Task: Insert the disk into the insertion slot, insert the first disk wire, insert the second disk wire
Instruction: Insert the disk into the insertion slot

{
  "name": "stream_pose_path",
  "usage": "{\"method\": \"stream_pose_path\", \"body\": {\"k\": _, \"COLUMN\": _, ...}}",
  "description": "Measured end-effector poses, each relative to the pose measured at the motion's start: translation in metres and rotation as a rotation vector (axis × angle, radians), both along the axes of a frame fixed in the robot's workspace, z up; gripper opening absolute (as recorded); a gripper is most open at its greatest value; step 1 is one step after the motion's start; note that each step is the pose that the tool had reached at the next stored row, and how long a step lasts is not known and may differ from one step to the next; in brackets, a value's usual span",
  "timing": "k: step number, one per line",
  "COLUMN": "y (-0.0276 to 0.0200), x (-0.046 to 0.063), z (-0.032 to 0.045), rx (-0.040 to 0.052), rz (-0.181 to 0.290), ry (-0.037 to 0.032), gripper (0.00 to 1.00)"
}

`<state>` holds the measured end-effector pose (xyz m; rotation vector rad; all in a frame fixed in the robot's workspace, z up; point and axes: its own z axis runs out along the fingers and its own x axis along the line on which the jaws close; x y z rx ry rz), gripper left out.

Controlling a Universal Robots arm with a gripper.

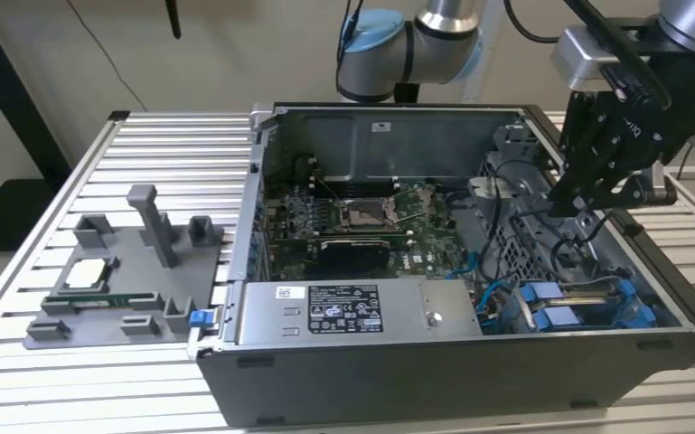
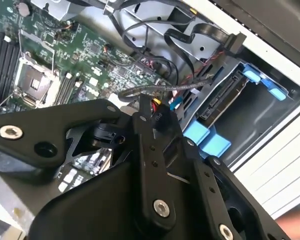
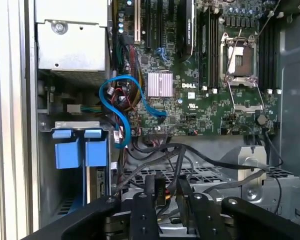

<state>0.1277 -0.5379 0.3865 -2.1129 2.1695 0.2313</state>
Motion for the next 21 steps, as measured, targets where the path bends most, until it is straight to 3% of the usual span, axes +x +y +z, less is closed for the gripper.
{"method": "stream_pose_path", "body": {"k": 9, "y": 0.0, "x": 0.0, "z": -0.0001, "rx": -0.0002, "rz": 0.001, "ry": 0.0, "gripper": 0.0}}
{"method": "stream_pose_path", "body": {"k": 10, "y": -0.0001, "x": 0.0, "z": -0.0002, "rx": -0.0038, "rz": 0.002, "ry": 0.0, "gripper": 0.0}}
{"method": "stream_pose_path", "body": {"k": 13, "y": -0.0003, "x": 0.0, "z": -0.0006, "rx": -0.0382, "rz": 0.003, "ry": 0.0001, "gripper": 0.0}}
{"method": "stream_pose_path", "body": {"k": 15, "y": -0.0014, "x": 0.001, "z": -0.0013, "rx": -0.0546, "rz": 0.003, "ry": 0.0001, "gripper": 0.0}}
{"method": "stream_pose_path", "body": {"k": 16, "y": -0.003, "x": 0.002, "z": -0.0016, "rx": -0.058, "rz": 0.003, "ry": 0.0001, "gripper": 0.0}}
{"method": "stream_pose_path", "body": {"k": 21, "y": -0.0163, "x": 0.013, "z": -0.004, "rx": -0.0582, "rz": 0.003, "ry": 0.001, "gripper": 0.0}}
